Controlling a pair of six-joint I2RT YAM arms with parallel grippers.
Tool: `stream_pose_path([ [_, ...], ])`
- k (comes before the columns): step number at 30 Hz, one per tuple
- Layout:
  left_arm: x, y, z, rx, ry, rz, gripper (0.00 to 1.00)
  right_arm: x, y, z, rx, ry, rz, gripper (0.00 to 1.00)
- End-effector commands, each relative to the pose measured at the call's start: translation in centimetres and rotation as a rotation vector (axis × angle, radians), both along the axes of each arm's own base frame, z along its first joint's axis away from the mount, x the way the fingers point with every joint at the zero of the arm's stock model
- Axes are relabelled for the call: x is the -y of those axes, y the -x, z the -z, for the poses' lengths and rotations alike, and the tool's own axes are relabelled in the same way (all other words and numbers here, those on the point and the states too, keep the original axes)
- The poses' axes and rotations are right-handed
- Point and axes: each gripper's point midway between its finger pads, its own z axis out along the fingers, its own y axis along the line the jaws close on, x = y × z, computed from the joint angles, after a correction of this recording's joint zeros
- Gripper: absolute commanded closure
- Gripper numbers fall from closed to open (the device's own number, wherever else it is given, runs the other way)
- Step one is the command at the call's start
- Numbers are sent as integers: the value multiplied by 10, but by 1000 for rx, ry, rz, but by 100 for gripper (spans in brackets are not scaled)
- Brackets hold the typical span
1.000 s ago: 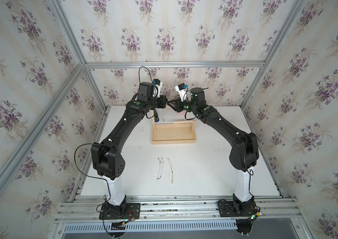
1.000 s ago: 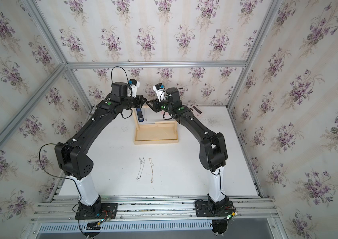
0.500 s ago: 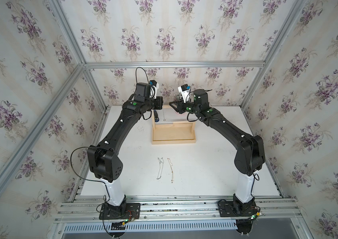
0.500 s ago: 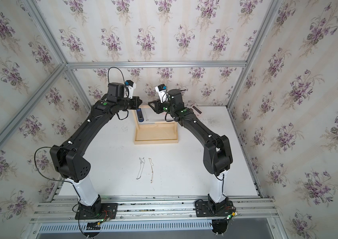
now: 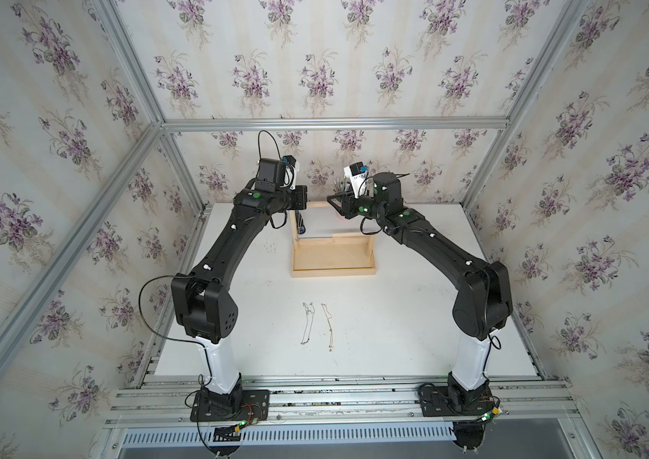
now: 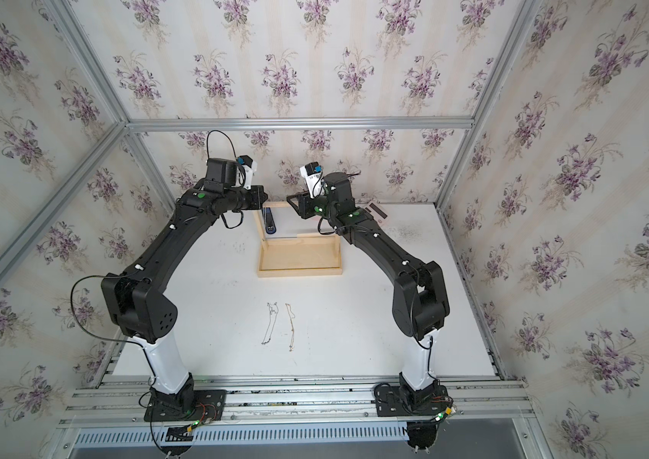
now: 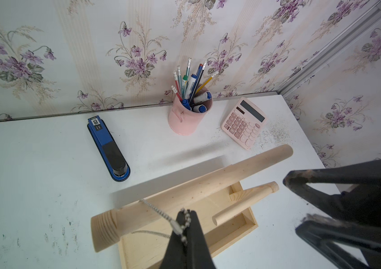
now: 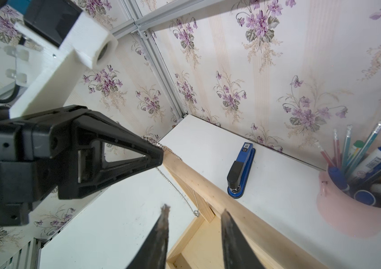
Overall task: Hang the necklace on the jewelry display stand
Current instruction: Hang the necklace on the stand.
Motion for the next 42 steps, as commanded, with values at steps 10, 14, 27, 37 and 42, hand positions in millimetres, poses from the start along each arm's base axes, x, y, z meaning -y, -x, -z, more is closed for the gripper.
stream_pose_path([
  [10,-7,3,13,-48,-45,-16,93,10,4,-11,39,11,30,62],
  [14,-12,4,18,-65,-56,-30,91,11,8,-11,37,4,27,62],
  [27,-14,12,21,-93,-60,-32,75,18,20,-18,39,-19,35,62],
  [37,-20,32,-3,-68,-53,-36,55,27,34,-26,35,-21,44,62],
  [42,-26,62,-19,-70,-44,-27,27,37,47,-20,8,56,122,63],
])
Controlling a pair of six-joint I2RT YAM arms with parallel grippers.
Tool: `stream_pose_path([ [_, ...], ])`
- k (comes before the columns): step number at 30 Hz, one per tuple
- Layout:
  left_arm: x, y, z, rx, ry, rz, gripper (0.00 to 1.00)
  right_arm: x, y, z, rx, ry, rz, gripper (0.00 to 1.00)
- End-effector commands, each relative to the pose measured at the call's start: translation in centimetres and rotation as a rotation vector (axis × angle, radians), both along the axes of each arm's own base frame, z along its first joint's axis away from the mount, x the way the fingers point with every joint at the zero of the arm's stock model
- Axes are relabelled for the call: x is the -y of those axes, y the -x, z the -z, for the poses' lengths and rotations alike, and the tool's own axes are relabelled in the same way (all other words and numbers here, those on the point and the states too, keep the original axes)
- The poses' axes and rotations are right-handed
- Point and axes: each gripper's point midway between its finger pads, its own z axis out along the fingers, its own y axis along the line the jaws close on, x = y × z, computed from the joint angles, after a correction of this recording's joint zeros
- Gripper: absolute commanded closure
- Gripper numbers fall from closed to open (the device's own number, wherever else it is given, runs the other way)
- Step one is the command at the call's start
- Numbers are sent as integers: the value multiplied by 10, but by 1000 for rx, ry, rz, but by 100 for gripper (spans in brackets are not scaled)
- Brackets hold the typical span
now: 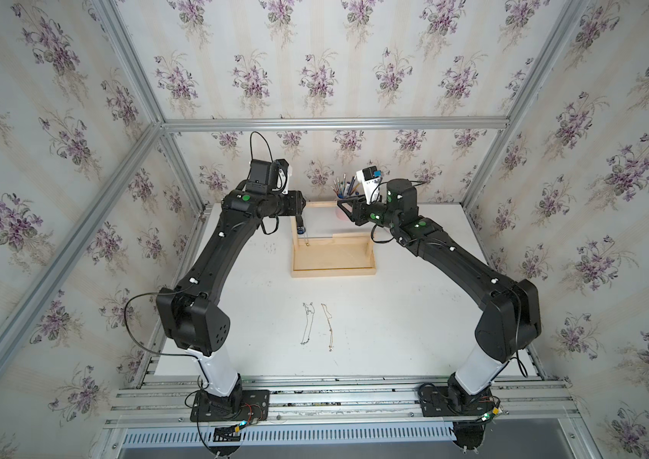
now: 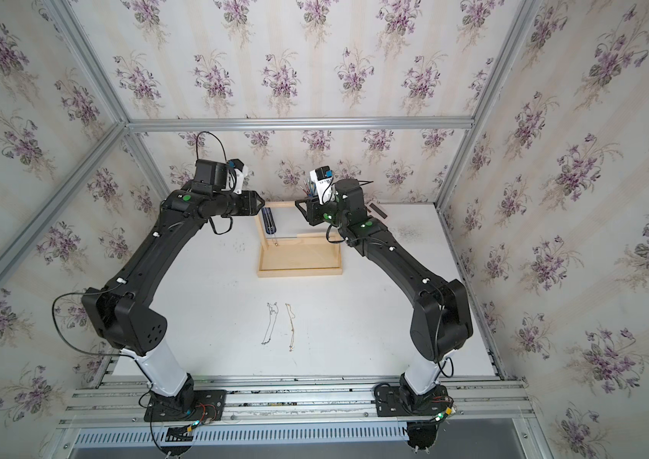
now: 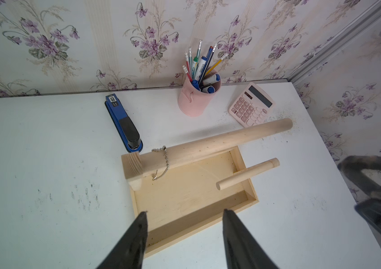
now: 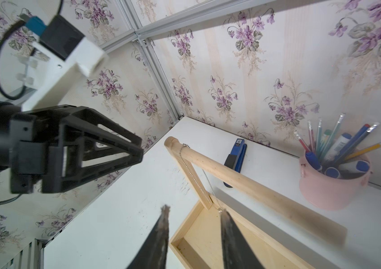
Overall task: Hang the necklace on the jewelry display stand
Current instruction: Hang the necklace on the stand.
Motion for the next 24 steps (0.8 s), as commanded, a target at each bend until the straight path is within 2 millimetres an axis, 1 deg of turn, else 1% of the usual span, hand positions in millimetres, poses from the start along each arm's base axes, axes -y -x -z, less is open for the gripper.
stream_pose_path([
  [1,-7,23,-3,-27,-5,-3,20,1,17,8,-30,74,50,63],
  [3,-13,37,-4,-41,-17,-19,12,-3,33,16,-60,114,53,63],
  [5,-22,51,-2,-55,-31,-47,8,-2,49,29,-97,169,67,63],
  [6,-26,57,1,-66,-36,-65,4,-2,56,37,-115,194,73,62],
  [9,-35,76,16,-107,-50,-102,2,3,78,69,-206,282,73,59],
  [11,-41,88,29,-134,-63,-128,3,11,90,91,-267,348,93,59],
  [12,-45,95,35,-142,-75,-145,3,15,97,103,-297,378,102,57],
  [13,-49,103,38,-141,-74,-161,5,19,105,116,-328,403,102,52],
  [14,-51,109,43,-146,-73,-169,7,22,112,128,-352,425,98,50],
  [16,-55,123,54,-165,-63,-190,10,26,127,152,-402,465,93,51],
  [18,-55,134,64,-193,-58,-186,15,25,141,172,-437,489,80,51],
  [19,-54,140,69,-212,-61,-186,15,22,148,180,-453,499,74,51],
  [23,-51,159,90,-282,-78,-178,19,3,171,208,-506,553,25,53],
  [24,-50,163,96,-293,-84,-180,22,-2,177,216,-514,576,13,55],
])
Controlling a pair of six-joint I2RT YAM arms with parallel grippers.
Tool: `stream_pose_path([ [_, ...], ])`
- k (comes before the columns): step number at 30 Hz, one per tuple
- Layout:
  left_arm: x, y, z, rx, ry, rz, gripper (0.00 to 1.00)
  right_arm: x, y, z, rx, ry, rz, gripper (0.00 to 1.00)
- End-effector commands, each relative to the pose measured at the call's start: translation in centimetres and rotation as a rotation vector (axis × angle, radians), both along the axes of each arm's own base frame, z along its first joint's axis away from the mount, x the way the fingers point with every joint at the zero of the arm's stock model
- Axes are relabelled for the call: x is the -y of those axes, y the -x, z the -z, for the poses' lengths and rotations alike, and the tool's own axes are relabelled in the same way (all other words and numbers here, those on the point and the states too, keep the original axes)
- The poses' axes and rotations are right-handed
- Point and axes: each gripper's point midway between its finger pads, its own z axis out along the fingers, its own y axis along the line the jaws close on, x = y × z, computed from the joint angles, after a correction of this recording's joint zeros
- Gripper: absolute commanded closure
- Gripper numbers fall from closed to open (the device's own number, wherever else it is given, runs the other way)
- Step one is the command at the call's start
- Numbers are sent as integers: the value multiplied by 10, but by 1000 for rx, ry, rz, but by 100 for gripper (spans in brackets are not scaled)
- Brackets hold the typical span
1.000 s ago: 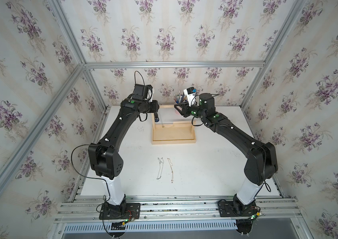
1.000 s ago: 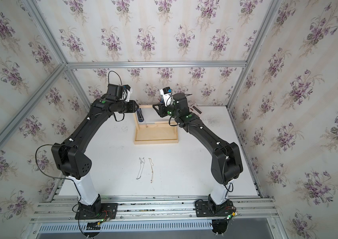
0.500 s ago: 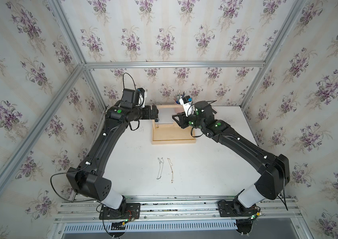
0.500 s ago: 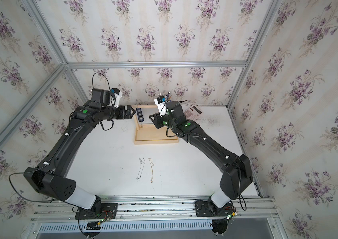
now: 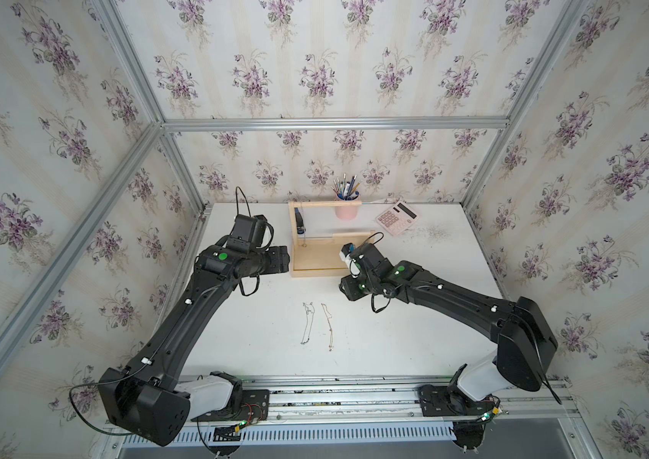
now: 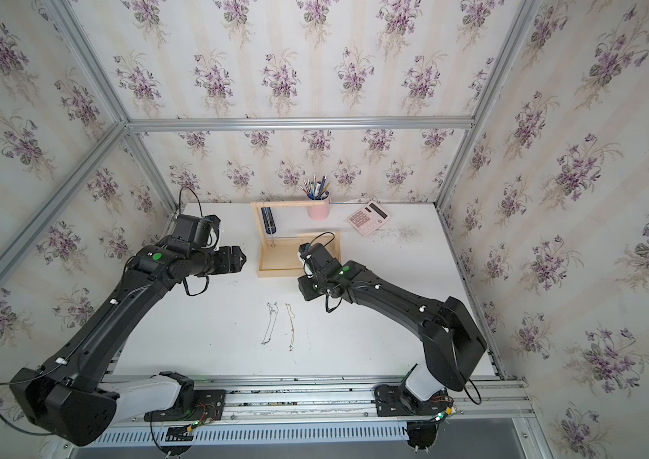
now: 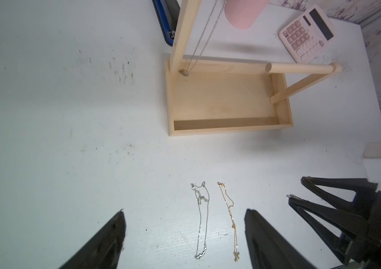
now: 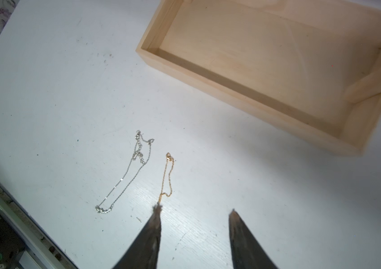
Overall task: Hang the necklace on the jewelry display stand
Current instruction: Hang the necklace on the stand, then pick up the necklace from the center of the board.
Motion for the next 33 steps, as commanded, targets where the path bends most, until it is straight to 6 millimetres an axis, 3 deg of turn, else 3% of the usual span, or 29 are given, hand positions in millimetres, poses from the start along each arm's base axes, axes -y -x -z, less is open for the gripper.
stream_pose_path([
  [1,0,12,15,-44,-13,-27,25,-9,15,22,-46,48,-4,55],
  [9,-8,30,27,-53,-44,-85,48,-19,45,67,-155,115,-30,65],
  [16,-8,33,43,-83,-33,-107,47,-33,59,86,-202,124,-59,65],
  [33,-6,27,50,-94,-51,-92,46,-30,25,99,-172,199,17,66],
])
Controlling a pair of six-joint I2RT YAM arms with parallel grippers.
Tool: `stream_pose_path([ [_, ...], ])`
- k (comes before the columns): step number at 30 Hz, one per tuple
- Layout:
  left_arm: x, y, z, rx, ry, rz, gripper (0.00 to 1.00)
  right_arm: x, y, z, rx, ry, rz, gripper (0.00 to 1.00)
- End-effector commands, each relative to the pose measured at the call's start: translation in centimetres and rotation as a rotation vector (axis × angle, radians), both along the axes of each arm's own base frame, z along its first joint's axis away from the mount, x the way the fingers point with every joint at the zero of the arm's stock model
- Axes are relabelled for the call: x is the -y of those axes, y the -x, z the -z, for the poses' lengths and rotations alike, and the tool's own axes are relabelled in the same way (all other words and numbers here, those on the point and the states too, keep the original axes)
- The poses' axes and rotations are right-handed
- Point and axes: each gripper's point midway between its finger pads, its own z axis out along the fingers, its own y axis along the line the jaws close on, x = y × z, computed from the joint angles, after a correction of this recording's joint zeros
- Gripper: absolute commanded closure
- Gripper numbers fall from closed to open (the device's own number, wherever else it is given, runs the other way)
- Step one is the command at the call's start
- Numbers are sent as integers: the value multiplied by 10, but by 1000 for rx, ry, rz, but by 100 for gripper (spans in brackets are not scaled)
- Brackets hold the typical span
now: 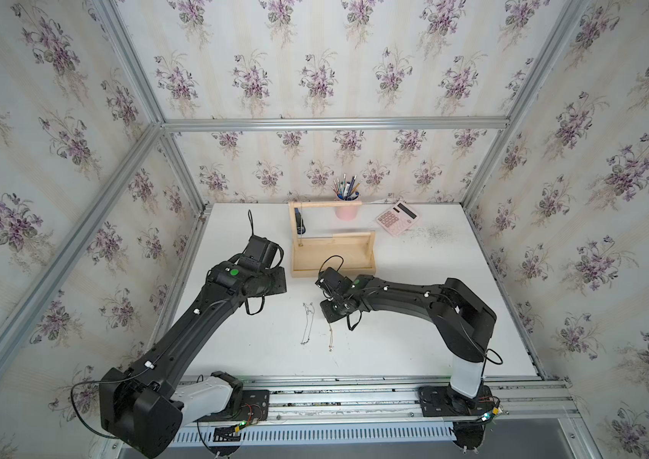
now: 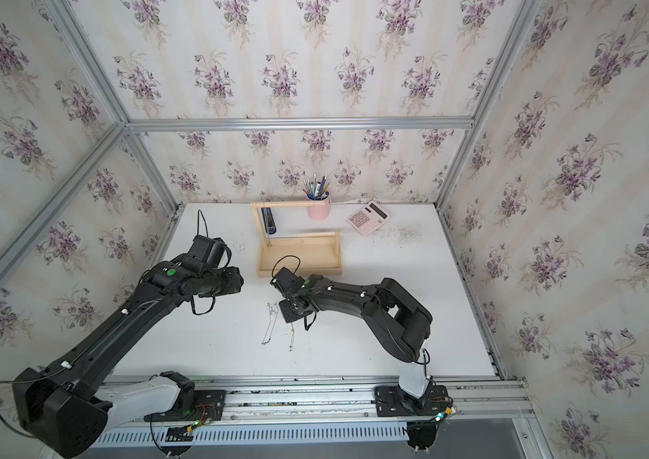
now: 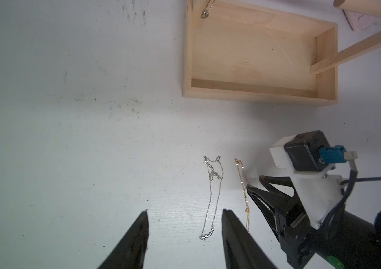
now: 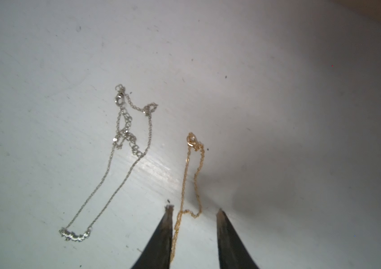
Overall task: Hang the necklace on the jewelry display stand
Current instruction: Pick up the necklace from the center of the board.
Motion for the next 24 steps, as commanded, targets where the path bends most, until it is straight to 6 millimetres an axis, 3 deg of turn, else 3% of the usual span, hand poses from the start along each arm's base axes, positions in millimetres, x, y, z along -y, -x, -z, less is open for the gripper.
stream_pose_path([
  [1,-2,-3,0,15,-15,-1,46,8,-3,4,-1,30,7,66],
  [11,-5,-5,-4,25,-33,-6,45,-7,-18,-6,22,-13,-15,66],
  [24,-8,-2,-5,33,-36,-11,45,-12,-32,6,38,21,-51,67],
])
